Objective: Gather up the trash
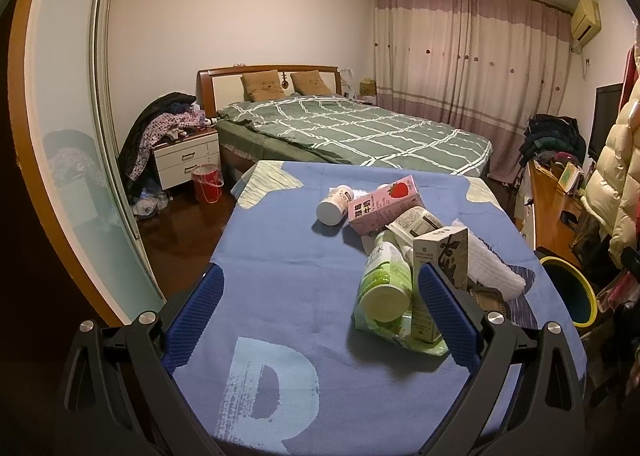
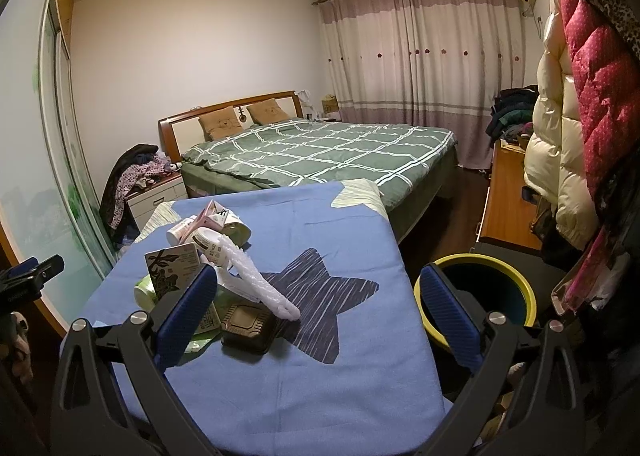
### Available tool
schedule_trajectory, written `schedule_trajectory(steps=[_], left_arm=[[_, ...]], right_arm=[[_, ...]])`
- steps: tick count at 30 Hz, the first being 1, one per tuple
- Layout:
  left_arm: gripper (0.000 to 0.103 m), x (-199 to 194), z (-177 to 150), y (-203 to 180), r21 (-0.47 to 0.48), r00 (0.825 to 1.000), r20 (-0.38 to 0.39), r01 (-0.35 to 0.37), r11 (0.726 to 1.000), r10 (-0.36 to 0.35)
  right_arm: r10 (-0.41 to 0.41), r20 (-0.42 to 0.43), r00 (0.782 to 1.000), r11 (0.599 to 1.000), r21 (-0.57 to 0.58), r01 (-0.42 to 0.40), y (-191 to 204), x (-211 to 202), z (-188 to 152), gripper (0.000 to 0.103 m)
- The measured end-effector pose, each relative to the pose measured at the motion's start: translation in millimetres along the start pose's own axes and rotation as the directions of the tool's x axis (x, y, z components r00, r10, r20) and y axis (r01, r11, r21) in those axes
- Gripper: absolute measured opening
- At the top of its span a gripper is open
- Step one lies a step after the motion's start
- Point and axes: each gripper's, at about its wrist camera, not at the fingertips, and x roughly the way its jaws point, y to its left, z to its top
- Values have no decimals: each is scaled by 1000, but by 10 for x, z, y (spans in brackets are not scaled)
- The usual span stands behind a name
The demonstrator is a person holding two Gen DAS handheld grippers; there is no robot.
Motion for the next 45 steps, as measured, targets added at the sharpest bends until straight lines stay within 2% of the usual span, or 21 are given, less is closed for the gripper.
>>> schedule_trajectory(steps=[45], left_arm=[[96,58,-9,-30,12,1000,-22,5,1000,-5]], right_arm=[[-4,-6,1000,1000,5,4,8,38,-14,97]])
